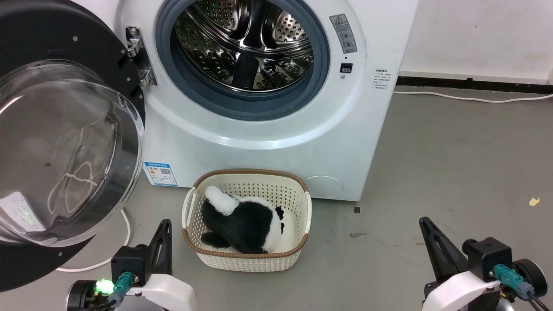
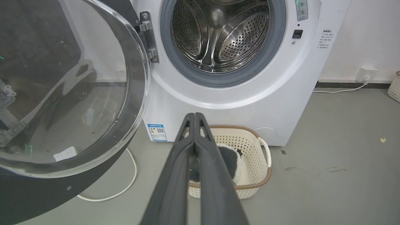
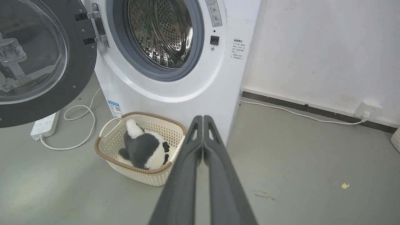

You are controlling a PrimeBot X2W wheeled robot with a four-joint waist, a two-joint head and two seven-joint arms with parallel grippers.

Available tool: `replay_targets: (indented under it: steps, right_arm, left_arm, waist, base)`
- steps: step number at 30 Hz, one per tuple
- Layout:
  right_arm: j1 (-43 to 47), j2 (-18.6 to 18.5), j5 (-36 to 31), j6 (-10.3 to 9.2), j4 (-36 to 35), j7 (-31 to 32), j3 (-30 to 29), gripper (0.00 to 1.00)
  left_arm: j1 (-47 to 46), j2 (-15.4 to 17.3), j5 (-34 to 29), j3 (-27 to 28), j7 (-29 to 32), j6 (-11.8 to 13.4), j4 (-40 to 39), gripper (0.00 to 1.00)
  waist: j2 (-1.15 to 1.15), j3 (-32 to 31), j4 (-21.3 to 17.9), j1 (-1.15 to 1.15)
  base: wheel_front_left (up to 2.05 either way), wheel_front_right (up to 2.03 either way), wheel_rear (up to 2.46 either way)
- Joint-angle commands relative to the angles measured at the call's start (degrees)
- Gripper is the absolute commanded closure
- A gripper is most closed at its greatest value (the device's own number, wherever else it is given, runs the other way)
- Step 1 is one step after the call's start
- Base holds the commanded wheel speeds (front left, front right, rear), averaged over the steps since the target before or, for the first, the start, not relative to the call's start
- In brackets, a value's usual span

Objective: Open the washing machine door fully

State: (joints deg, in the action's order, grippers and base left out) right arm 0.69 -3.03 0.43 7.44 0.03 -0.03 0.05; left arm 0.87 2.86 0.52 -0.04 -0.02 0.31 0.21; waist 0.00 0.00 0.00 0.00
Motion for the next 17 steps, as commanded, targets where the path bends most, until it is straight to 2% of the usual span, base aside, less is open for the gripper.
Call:
replay_targets:
  steps: [1, 17]
  right_arm:
    - [-0.7, 0.2, -0.4, 0.05, 0.0, 0.0, 0.0, 1.00]
    - [-0.7, 0.2, -0.4, 0.05, 0.0, 0.0, 0.0, 1.00]
  left_arm:
    - [-0.9, 0.0, -0.5, 0.0, 0.0, -0.3, -0.2, 1.00]
    - [-0.9, 0.0, -0.5, 0.0, 0.0, -0.3, -0.2, 1.00]
  waist:
    - [0.00, 0.0, 0.0, 0.00]
    - [0.00, 0.0, 0.0, 0.00]
  base:
    - [0.00, 0.00, 0.00]
    - [0.00, 0.00, 0.00]
